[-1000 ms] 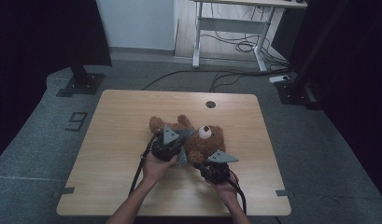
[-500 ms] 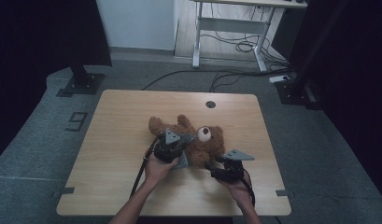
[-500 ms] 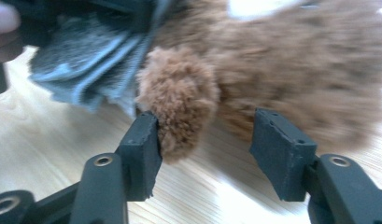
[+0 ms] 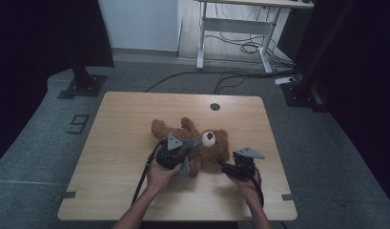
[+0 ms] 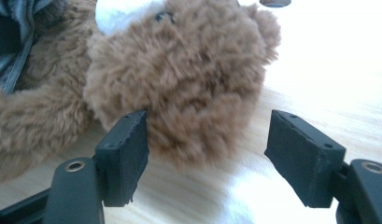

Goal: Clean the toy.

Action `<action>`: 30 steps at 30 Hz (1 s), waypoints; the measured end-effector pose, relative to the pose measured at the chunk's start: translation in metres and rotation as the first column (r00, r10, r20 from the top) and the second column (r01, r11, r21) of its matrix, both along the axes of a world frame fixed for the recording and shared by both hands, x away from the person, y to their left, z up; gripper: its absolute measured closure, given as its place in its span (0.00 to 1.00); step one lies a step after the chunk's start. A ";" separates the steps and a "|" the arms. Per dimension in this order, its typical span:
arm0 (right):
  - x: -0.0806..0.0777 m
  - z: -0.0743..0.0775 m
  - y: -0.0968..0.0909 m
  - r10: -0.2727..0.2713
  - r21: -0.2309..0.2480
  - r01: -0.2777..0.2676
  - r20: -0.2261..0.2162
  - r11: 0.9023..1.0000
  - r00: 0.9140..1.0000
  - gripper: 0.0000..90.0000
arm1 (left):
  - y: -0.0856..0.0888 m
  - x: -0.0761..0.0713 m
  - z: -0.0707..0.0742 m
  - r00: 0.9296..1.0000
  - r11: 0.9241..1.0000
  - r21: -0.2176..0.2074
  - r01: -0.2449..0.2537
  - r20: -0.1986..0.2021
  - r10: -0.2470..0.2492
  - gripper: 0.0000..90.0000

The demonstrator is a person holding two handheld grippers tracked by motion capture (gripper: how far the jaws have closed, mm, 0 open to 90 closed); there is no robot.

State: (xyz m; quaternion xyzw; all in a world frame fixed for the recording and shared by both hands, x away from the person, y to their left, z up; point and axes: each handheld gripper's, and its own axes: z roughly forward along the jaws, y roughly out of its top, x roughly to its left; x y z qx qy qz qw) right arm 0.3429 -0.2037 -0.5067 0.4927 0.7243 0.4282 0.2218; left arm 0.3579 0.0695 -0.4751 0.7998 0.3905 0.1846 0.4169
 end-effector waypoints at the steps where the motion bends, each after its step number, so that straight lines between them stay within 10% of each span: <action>1: 0.002 0.000 0.002 -0.001 -0.002 0.001 0.001 1.000 1.000 0.32 | 0.000 0.000 0.000 1.000 1.000 -0.001 0.001 -0.003 -0.001 0.83; 8: 0.015 -0.006 0.008 0.008 0.007 -0.008 -0.009 1.000 1.000 0.30 | 0.001 0.000 -0.001 1.000 1.000 0.000 -0.002 -0.003 0.002 0.83; 21: 0.017 -0.012 0.004 0.119 0.087 -0.116 -0.032 0.989 0.992 0.78 | 0.004 -0.002 -0.005 1.000 1.000 -0.001 -0.010 -0.016 0.010 0.83; 30: 0.009 -0.010 0.004 0.132 0.095 -0.129 -0.030 0.987 0.991 0.82 | -0.019 -0.019 0.025 0.998 0.999 -0.011 0.045 0.055 -0.044 0.83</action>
